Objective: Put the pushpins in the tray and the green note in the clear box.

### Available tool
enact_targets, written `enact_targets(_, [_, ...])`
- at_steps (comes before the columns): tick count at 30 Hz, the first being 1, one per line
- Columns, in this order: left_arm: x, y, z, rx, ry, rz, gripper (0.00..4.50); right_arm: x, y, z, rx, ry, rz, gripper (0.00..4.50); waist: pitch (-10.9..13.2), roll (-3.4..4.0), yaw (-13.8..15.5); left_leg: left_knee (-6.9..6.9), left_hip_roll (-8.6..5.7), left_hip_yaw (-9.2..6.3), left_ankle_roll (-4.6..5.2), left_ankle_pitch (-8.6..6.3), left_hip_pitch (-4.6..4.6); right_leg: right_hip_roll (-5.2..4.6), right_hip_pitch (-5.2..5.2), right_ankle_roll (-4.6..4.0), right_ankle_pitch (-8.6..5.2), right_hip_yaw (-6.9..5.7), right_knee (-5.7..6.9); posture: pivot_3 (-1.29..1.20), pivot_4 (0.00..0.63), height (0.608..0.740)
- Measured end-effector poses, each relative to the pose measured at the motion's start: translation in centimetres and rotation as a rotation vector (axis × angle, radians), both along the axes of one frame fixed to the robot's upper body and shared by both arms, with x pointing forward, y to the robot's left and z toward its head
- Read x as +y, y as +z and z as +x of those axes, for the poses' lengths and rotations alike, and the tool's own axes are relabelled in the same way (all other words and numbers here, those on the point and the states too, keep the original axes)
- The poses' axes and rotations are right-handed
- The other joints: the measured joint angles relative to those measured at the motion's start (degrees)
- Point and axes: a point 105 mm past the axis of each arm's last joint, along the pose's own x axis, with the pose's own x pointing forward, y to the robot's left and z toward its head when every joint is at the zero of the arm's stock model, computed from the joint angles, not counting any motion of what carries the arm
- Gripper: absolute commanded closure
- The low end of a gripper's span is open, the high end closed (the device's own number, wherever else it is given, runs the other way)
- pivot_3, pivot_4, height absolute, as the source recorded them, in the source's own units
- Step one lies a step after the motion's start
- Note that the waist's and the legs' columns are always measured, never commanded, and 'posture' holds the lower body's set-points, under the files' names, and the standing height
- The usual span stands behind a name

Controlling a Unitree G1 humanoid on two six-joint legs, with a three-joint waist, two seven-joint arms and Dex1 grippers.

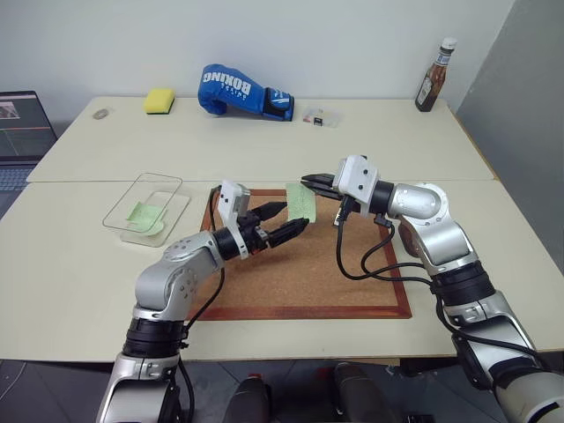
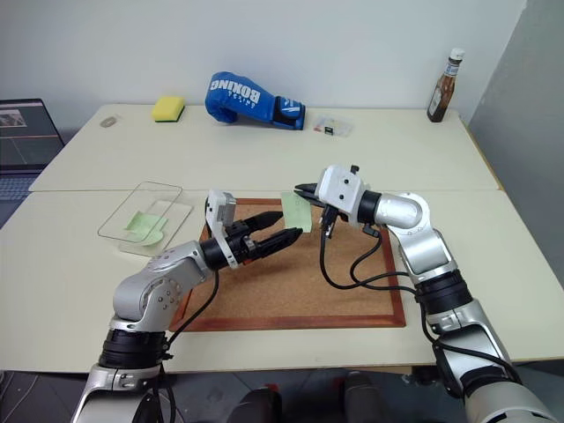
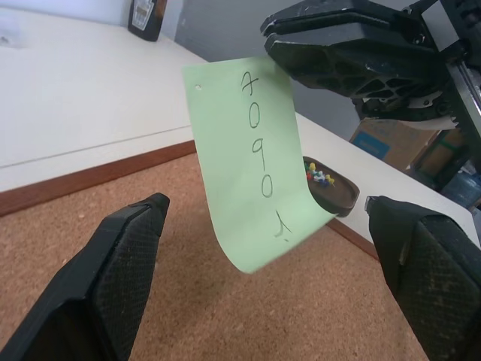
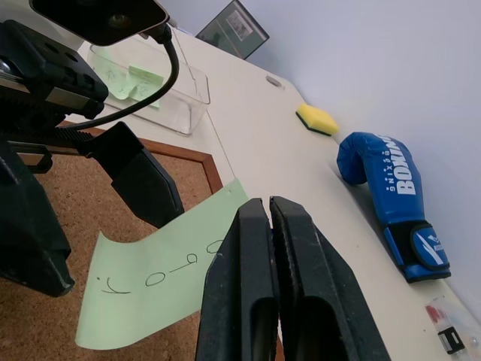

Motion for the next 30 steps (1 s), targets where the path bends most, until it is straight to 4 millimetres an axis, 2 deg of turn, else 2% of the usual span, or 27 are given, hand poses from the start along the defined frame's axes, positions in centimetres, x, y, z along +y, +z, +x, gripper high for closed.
enact_targets(6, [-0.7,-0.2,0.6,0.022,-0.017,-0.018,0.02,0.4,0.2,-0.1,0.009,0.007,0.015,4.50,0.0,0.00,0.0,0.01,0.00,-0.01,0.00,0.00,0.00,0.00,0.00,0.00,0.00,-0.01,0.01,0.00,0.150,0.740])
enact_targets(10, [-1.4,0.9,1.2,0.002,-0.030,-0.046,0.02,0.9,0.8,-0.6,-0.005,0.027,0.027,4.50,0.0,0.00,0.0,0.01,0.00,-0.01,0.00,0.00,-0.01,0.00,0.00,0.01,0.00,-0.01,0.00,0.00,0.150,0.740])
enact_targets(17, [-1.0,1.9,1.7,0.031,-0.029,-0.133,0.02,1.0,0.8,-0.7,0.015,0.027,0.036,4.50,0.0,0.00,0.0,0.00,0.00,-0.03,0.00,0.00,-0.02,0.00,-0.02,0.01,0.00,-0.02,0.01,0.00,0.150,0.740])
enact_targets(18, [-0.9,2.2,1.8,0.025,-0.029,-0.139,0.37,1.1,0.9,-0.9,0.011,0.032,0.039,4.50,0.0,0.00,0.0,0.01,0.00,-0.02,0.00,0.00,-0.02,0.00,-0.01,0.01,0.00,-0.01,0.01,0.00,0.150,0.740])
enact_targets(30, [-0.8,1.4,1.8,0.054,-0.024,-0.126,2.54,1.4,1.3,-1.5,0.021,0.050,0.059,4.50,0.0,0.00,0.0,0.01,-0.01,-0.03,0.00,0.00,-0.02,0.00,-0.01,0.01,0.00,-0.01,0.01,0.00,0.150,0.740])
